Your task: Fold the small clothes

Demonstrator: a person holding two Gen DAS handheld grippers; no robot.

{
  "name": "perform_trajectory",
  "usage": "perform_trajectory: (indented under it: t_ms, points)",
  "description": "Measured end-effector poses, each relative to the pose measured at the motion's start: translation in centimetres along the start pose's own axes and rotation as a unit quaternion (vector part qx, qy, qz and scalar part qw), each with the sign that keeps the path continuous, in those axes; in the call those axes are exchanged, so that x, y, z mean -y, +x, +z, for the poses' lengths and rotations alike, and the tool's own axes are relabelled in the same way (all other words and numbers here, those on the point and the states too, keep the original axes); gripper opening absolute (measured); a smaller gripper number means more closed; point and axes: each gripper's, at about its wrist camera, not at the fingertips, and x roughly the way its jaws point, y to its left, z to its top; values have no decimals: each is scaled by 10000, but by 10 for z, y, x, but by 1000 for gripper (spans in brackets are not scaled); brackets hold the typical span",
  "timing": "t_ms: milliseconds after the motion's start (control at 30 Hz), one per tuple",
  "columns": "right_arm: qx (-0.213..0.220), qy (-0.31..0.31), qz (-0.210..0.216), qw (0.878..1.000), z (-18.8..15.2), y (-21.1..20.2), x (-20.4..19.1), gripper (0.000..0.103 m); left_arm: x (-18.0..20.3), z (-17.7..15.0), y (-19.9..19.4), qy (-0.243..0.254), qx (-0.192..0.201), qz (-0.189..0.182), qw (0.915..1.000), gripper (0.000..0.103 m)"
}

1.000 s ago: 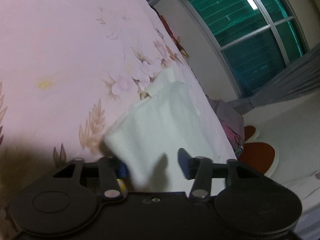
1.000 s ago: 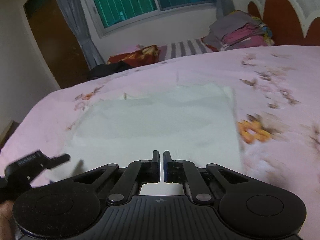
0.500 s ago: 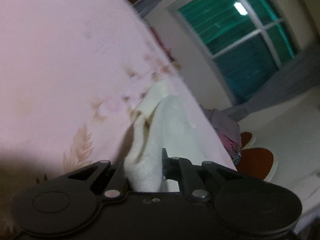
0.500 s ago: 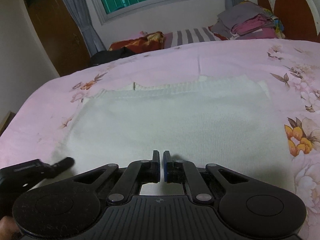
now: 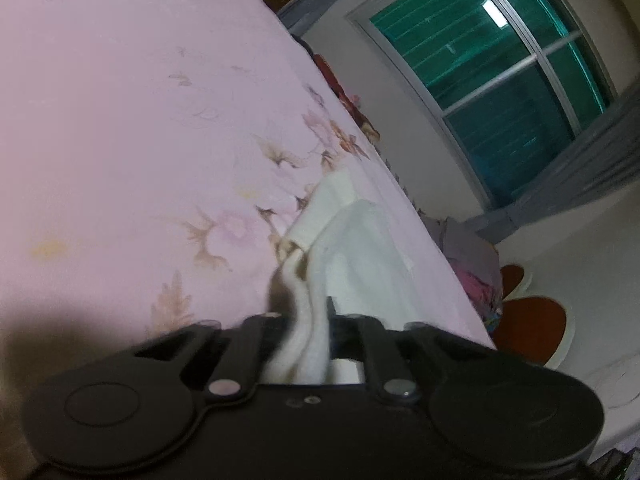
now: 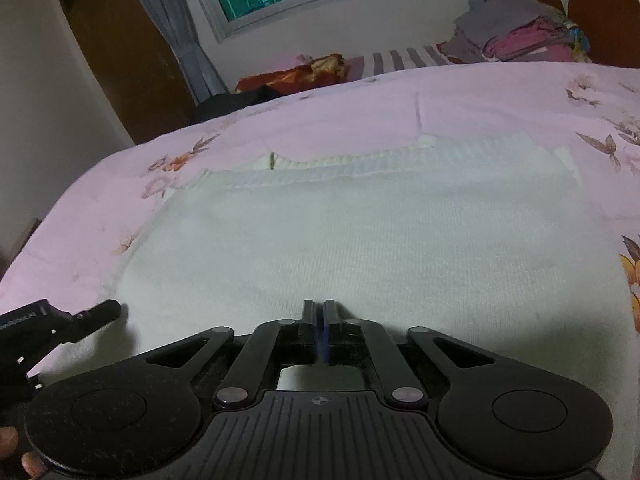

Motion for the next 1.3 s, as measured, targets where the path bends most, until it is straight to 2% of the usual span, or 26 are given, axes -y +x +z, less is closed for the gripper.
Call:
perform_trajectory:
  t_ms: [67, 167, 267, 367, 500, 567, 600, 667, 700, 733, 800, 867, 933, 1000, 1033, 1067, 1133, 1300]
  points:
    - [-17, -11, 149, 9999, 0, 0, 5, 0, 20, -1, -12, 366, 254, -35, 9990, 6]
    - [-116, -10, 420, 9990, 7, -2, 14, 0, 65, -8, -24, 976, 409, -156, 9943, 6]
    - [176, 263, 705, 9970, 16, -26, 37, 0, 121, -25, -30, 1804, 396, -280, 9824, 6]
    - [564, 610, 716, 9940, 25, -59, 76, 0, 173, -53, -25, 2440, 213, -442, 9685, 6]
    - [900, 1019, 579, 9890, 32, -101, 136, 0, 223, -105, -6, 3159, -244, -471, 9473, 6]
    - [965, 1203, 541, 9866, 31, -117, 161, 0, 233, -134, 9, 3346, -536, -415, 9399, 7]
    - [971, 1299, 541, 9853, 30, -122, 172, 0, 235, -149, 15, 3393, -691, -437, 9371, 9]
    - [895, 1481, 587, 9832, 27, -130, 191, 0, 237, -174, 31, 3462, -1307, -560, 9273, 24]
    - [872, 1513, 601, 9828, 26, -132, 198, 0, 238, -186, 37, 3442, -1710, -596, 9212, 28]
    - [794, 1522, 625, 9832, 25, -134, 204, 0, 238, -190, 33, 3429, -1836, -689, 9187, 27]
    - [677, 1535, 514, 9845, 26, -138, 211, 6, 235, -181, 14, 3372, -1670, -977, 9214, 32]
    - [736, 1529, 592, 9837, 27, -144, 213, 67, 229, -156, -1, 3342, -1320, -965, 9282, 38]
    - [826, 1468, 847, 9821, 30, -147, 206, 67, 217, -127, -8, 3408, -900, -696, 9332, 41]
    - [779, 1425, 1083, 9808, 31, -142, 192, 66, 204, -99, 2, 3430, -711, -322, 9361, 39]
    - [740, 1389, 1180, 9805, 32, -138, 185, 58, 195, -87, 9, 3317, -701, -216, 9405, 38]
    - [660, 1337, 1238, 9810, 33, -133, 176, 55, 189, -79, 15, 3222, -735, -178, 9437, 37]
    - [529, 1248, 1240, 9830, 37, -118, 165, 55, 177, -68, 30, 3127, -838, -50, 9461, 36]
    - [122, 1246, 1122, 9858, 37, -83, 151, 55, 155, -66, 50, 2937, -1167, -97, 9487, 38]
